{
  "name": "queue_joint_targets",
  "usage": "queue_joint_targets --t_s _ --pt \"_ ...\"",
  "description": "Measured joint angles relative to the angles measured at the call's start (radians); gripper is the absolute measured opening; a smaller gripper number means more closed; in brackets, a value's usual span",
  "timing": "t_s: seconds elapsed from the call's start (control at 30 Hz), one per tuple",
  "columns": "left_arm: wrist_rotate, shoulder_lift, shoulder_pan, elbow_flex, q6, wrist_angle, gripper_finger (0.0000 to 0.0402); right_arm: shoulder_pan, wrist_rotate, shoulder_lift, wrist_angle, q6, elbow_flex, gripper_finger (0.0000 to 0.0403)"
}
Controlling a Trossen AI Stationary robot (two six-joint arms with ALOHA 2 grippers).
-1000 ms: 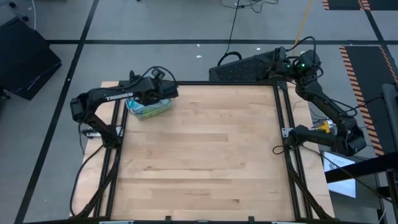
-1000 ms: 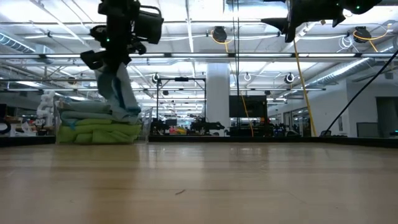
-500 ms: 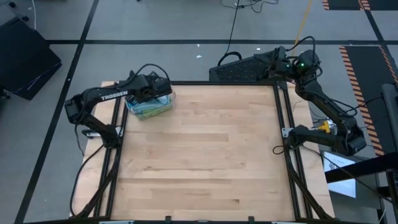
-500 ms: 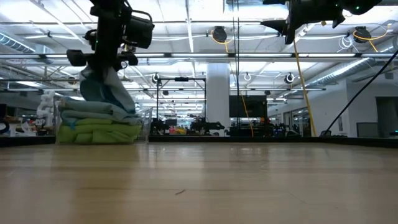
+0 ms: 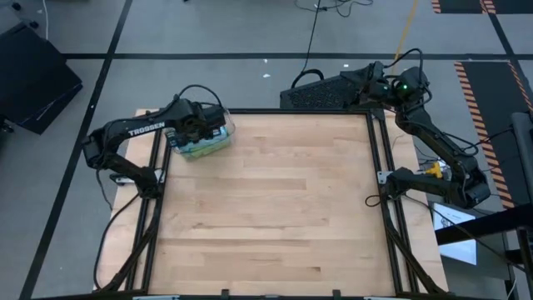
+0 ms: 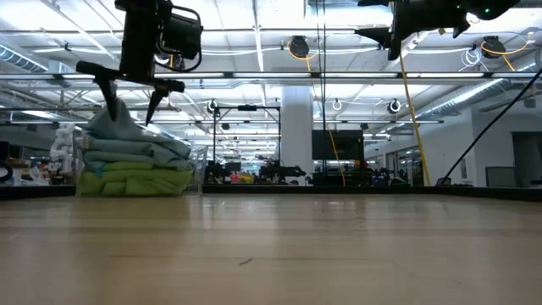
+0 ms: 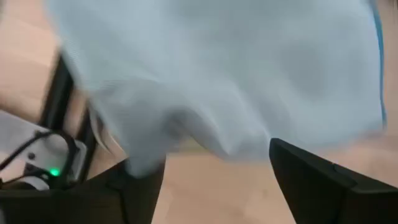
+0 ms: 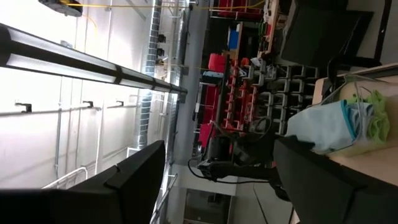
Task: Fold microfiber towels
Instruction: Stack the folded blue microfiber cloth on top of the blue microfiber cloth on the transparent bin
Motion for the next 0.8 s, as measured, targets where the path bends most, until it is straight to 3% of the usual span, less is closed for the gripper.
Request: queue_joint_targets --t_s 0.13,0.27,0.4,0.57,0.7,0.8 --pt "0.092 -0.046 -0.007 0.034 0.090 0.015 0.0288 0.000 0.000 0.000 0.000 -0.005 0.000 0.0290" --pt "0.026 -0.092 -0.009 0.119 0.114 0.015 0.0257 0.002 -0.001 0.000 -0.001 -0.011 0.000 0.0290" --pt "-0.032 -0.111 0.049 0.173 0.156 -0.023 0.0200 0.002 -0.009 0.000 0.000 -0.014 0.000 0.0290" --pt "0.062 -0.070 0.197 0.164 0.373 -0.032 0.0105 0.002 -0.030 0.000 -0.007 -0.019 0.000 0.0290" --pt "0.072 0.012 0.269 0.163 0.558 -0.034 0.0033 0.002 -0.030 0.000 -0.019 -0.026 0.000 0.0290" --pt "0.103 0.101 0.311 0.163 0.628 -0.055 0.0007 0.002 -0.030 0.000 -0.023 -0.026 0.000 0.0290"
